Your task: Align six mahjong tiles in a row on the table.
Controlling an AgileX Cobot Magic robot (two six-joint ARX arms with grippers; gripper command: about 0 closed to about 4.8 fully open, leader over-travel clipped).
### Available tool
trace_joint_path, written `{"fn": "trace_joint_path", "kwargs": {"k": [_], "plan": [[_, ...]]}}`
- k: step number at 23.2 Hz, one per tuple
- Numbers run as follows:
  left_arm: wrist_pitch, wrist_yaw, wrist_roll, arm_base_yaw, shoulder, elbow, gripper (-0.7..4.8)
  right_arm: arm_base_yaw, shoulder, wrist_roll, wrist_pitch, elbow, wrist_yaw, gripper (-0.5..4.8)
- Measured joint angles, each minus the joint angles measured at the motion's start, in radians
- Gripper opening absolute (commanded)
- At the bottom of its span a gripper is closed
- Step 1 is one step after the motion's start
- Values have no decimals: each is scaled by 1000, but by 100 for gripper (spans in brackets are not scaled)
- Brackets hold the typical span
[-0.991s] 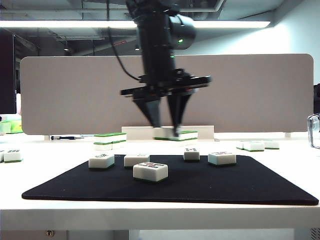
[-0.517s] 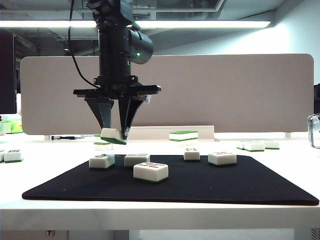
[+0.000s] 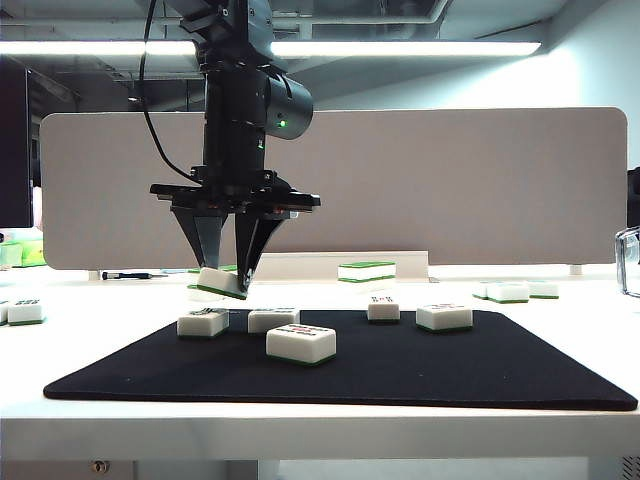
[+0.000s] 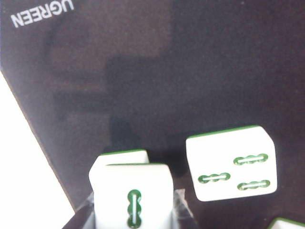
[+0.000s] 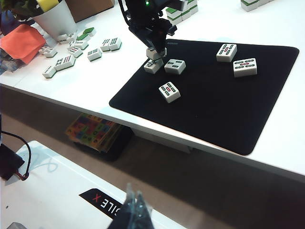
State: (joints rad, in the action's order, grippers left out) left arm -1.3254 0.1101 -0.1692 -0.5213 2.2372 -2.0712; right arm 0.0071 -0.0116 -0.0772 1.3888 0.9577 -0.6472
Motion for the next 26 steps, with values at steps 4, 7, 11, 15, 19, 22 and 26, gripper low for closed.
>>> {"fn": "trace_joint_path", "kwargs": {"k": [4,7,11,15,19,22,26], "plan": [[2,5,0,-1,24,0,148,0,0,0,0,0,0,-1],[6,7,0,-5,27,0,148,0,0,0,0,0,0,-1],[14,8,26,-33,31,0,148,0,0,0,0,0,0,-1],[42,7,42,-72,32,0,148,0,0,0,0,0,0,-1],[30,6,29,-75,32,0,150,0,0,0,0,0,0,-1],[-16,5,-2,-68,33,0,152,0,0,0,0,0,0,-1],[6,-29,-44,-70,33,0,152,0,0,0,0,0,0,-1]]}}
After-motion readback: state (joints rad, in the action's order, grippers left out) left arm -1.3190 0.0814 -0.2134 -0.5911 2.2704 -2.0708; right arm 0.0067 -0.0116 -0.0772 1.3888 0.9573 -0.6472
